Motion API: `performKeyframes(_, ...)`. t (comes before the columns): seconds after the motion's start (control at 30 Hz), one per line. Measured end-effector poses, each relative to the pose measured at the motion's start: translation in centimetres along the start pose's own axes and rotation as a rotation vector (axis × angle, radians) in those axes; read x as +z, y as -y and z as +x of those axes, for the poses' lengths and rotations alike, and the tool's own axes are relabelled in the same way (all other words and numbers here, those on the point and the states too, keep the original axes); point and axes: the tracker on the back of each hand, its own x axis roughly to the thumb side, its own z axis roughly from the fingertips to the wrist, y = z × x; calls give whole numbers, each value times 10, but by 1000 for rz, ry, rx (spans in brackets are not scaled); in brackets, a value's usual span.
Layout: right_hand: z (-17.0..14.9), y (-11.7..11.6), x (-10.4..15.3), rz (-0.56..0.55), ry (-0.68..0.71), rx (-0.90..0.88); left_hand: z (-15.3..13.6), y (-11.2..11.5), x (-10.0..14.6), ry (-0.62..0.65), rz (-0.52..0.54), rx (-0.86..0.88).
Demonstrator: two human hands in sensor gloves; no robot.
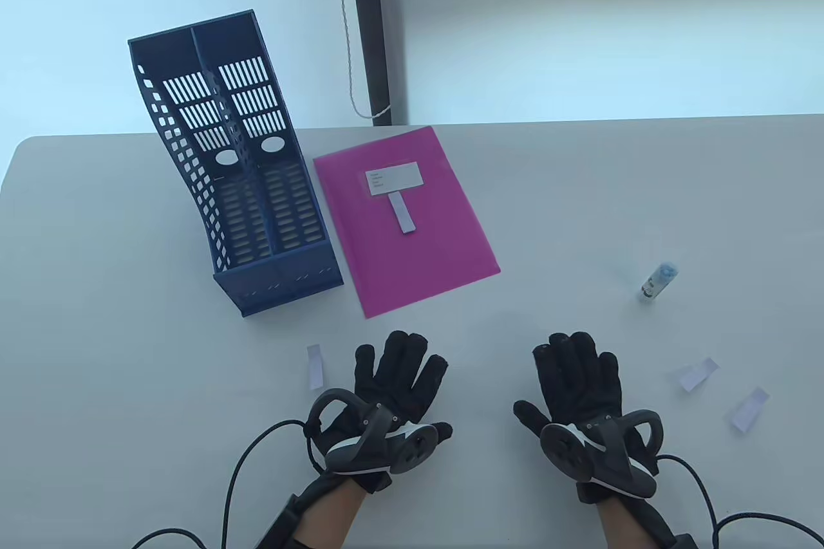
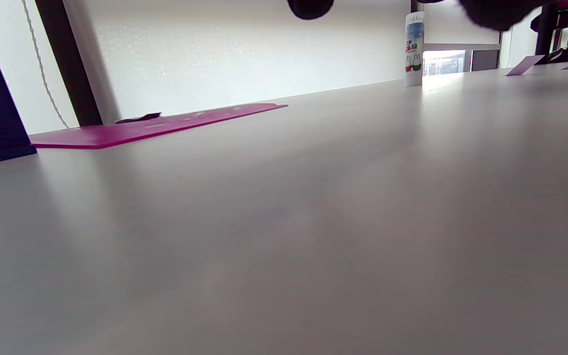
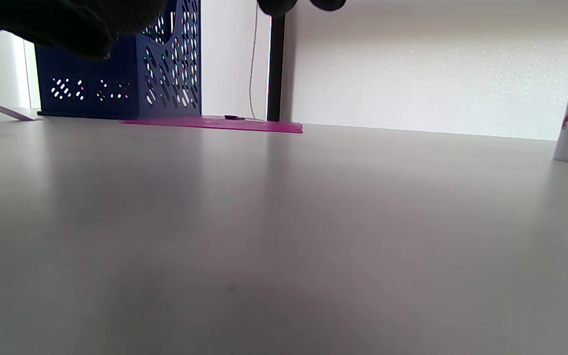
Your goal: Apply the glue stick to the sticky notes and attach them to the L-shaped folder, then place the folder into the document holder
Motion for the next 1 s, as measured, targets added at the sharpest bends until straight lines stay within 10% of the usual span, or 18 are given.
performKeyframes(0.57,2,3,1,12,11,-11,-16,-8,-7,-51,-12,82)
performKeyframes(1.0,0,13,4,-33,33,-93,-94,-15,-106,-434,-290,211)
